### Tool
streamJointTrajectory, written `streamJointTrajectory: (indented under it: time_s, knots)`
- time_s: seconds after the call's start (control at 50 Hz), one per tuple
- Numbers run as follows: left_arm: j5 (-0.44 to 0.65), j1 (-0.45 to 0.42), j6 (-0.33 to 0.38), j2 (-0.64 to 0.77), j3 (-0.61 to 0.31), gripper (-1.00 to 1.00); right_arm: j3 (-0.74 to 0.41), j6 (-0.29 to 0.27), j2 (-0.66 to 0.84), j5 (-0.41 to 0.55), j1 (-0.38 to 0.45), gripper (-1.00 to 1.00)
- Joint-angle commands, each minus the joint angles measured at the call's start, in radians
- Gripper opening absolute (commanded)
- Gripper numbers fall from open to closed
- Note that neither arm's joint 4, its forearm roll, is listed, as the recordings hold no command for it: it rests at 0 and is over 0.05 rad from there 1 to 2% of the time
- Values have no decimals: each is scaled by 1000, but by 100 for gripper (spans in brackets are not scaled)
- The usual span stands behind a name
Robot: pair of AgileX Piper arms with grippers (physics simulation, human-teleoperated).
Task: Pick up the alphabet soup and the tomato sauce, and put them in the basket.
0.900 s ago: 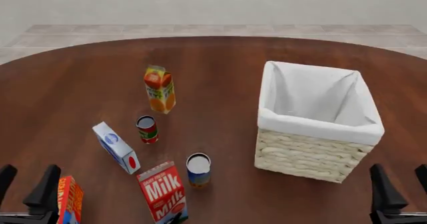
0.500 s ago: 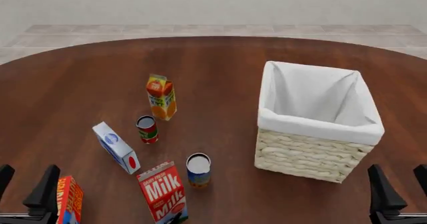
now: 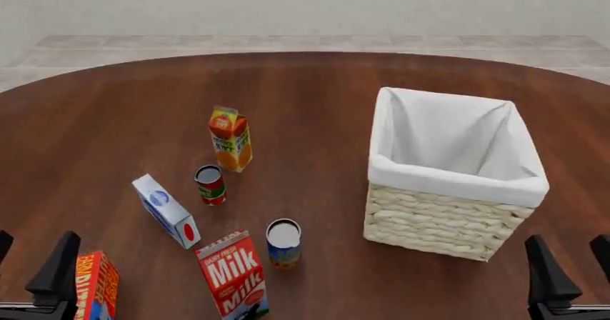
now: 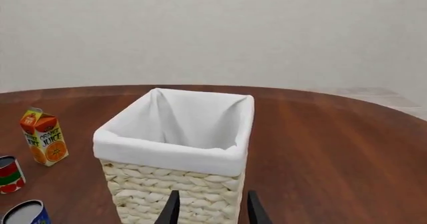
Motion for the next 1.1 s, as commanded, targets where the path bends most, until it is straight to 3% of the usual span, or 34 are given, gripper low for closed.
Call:
streamJointTrajectory:
  time_s: [0.02,0.46,0.74,1.04,1.1]
  knots:
    - [36,-16,16,2,-53,100,0,5,0,-1,4,100]
    - [67,-83,38,97,-213,100,-2,20,0,-1,16,100]
    - [8,-161,85,266,-318,100,-3,20,-1,2,19,100]
    - [25,-259,104,423,-438,100,-4,25,-1,1,23,100]
    - [40,-255,83,479,-476,100,-4,27,-1,2,24,100]
